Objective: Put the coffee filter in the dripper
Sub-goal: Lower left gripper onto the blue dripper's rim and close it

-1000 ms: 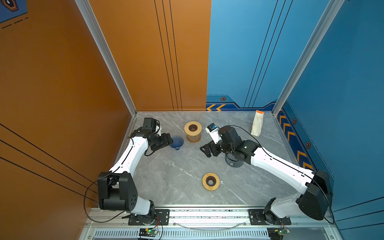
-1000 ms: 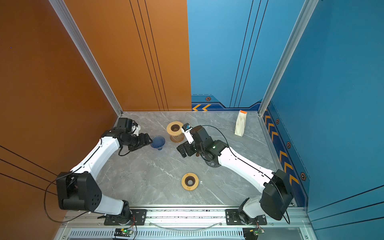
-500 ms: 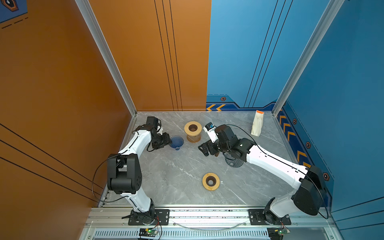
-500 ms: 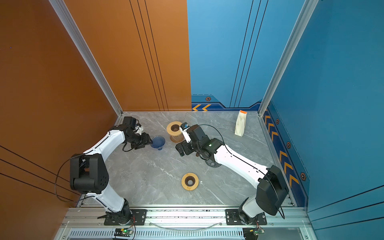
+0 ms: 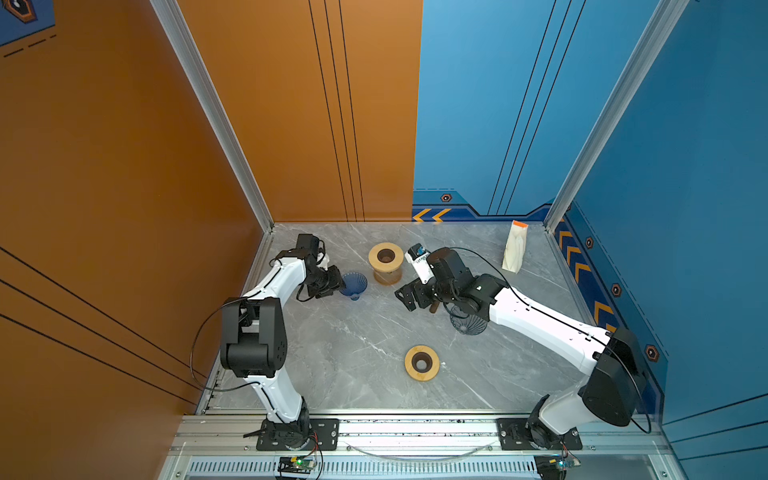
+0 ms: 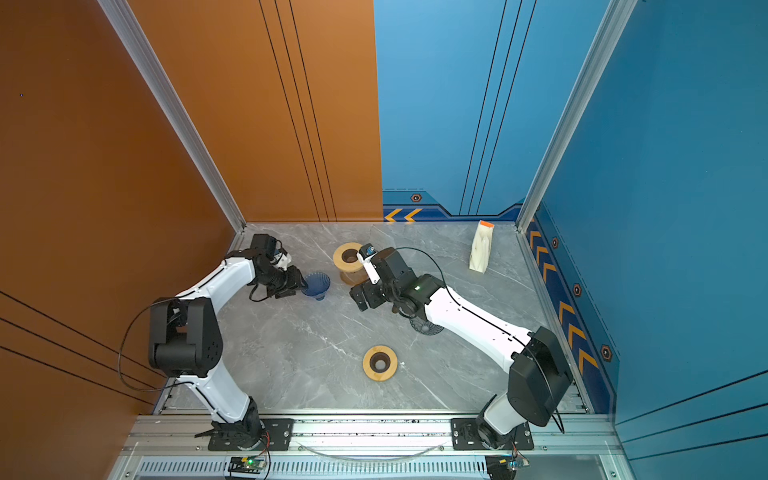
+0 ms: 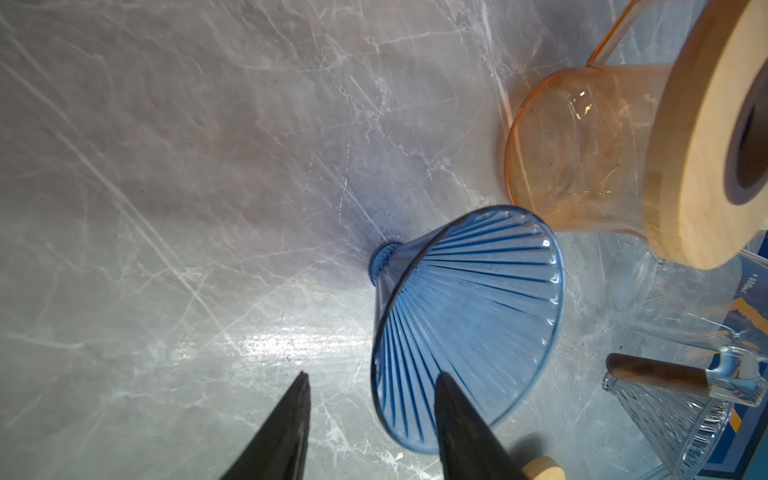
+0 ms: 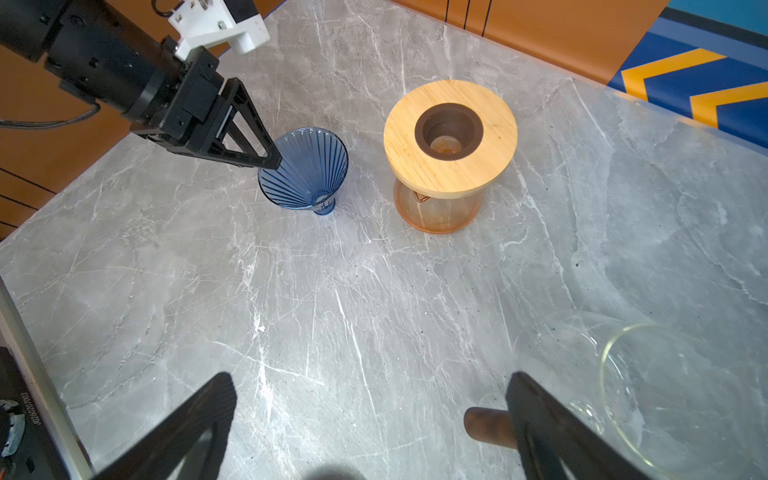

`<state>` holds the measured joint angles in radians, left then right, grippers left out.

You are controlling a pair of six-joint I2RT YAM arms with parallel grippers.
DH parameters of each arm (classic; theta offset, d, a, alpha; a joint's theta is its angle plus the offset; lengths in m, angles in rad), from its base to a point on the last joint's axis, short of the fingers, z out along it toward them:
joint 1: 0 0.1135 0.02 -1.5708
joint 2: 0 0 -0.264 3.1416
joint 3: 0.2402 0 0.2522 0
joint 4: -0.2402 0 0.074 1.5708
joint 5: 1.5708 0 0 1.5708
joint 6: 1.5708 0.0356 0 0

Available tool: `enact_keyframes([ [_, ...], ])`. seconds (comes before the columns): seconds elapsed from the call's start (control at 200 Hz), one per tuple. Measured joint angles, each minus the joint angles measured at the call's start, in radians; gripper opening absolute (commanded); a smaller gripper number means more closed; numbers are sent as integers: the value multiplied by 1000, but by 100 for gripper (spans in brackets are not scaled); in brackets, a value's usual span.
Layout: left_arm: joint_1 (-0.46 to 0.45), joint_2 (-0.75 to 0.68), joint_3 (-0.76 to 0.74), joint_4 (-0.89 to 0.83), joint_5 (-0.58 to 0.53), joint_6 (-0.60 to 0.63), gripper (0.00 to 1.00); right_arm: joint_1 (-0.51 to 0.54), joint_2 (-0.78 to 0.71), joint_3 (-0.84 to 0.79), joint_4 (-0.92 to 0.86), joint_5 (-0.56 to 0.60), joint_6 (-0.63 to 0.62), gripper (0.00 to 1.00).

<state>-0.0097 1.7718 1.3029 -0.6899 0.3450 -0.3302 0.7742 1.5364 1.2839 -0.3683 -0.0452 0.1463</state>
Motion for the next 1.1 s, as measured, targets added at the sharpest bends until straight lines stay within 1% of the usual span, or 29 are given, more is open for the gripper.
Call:
enact_keyframes([
  [0.315,-33,43,1,22,4,-8,43,0,0,0,0,1,0,100],
  [0.551,-44,44,1,28,3,-14,35,0,0,-3,0,9,-4,100],
  [0.716,-45,44,1,29,3,-18,33,0,0,-8,-1,18,-17,100],
  [0.796,-46,44,1,28,2,-18,30,0,-1,-8,-2,21,-19,100],
  [0.966,-48,44,1,29,0,-18,28,0,-1,-9,-7,23,-19,100],
  [1.046,-50,44,1,29,0,-20,24,0,-3,-13,-7,24,-22,100],
  [1.101,-50,44,1,29,-1,-21,23,0,-7,-19,-7,24,-24,100],
])
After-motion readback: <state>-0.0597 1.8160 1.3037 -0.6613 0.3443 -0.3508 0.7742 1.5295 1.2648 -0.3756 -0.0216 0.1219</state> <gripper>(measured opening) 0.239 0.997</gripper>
